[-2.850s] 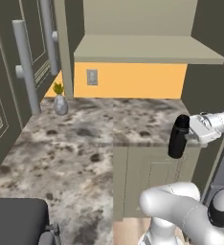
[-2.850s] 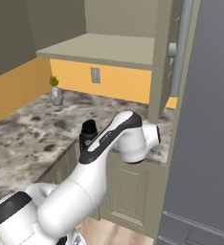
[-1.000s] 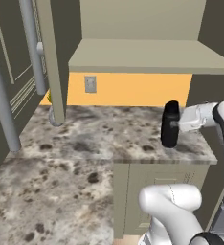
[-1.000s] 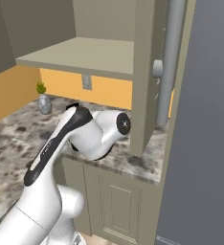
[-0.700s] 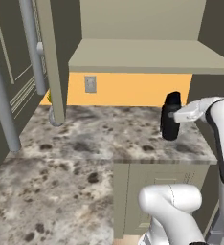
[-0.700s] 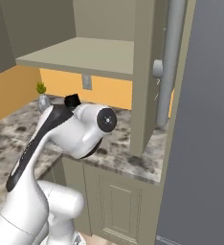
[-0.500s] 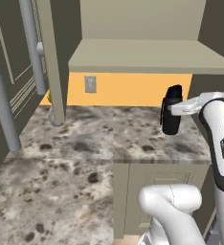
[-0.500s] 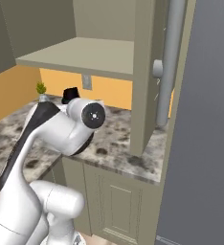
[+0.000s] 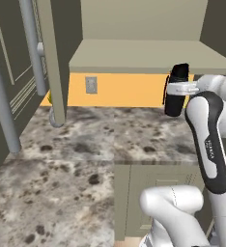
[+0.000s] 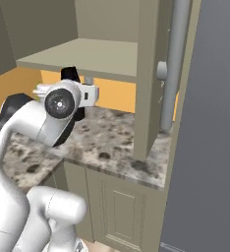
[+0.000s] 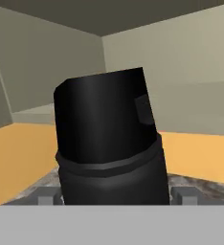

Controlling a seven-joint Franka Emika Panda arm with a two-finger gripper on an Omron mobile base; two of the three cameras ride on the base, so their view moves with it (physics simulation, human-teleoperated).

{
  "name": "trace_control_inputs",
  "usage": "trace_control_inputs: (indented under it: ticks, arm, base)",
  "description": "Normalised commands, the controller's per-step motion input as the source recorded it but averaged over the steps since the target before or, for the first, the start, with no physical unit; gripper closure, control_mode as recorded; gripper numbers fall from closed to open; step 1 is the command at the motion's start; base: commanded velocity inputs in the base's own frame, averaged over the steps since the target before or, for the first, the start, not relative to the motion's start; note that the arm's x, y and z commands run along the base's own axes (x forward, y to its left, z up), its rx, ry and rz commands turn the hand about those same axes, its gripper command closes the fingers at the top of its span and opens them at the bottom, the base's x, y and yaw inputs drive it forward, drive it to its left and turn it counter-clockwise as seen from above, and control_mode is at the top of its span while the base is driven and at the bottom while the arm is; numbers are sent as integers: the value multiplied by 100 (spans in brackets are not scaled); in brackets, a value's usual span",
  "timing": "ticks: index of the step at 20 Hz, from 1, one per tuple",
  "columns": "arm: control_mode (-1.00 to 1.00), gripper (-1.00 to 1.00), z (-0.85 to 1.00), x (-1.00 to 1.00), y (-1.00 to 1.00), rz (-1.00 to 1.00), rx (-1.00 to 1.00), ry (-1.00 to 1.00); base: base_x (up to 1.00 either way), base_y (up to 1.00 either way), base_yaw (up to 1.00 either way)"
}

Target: Pick the can, water bottle from the counter and place them in the open cabinet.

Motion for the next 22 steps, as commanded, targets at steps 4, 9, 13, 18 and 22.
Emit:
trace_control_inputs:
  ticks: [4,9,13,18,22]
  arm:
    - [-100,100,71,0,-4,-18,0,-7]
    - [-100,100,70,0,-8,-18,0,-7]
    - [-100,100,60,1,-14,-17,0,-5]
    - [-100,100,40,26,-11,-10,0,-3]
    - [-100,100,25,40,0,-4,0,-4]
  base:
    - [0,0,0]
    - [0,0,0]
    - [0,0,0]
    - [0,0,0]
    - [0,0,0]
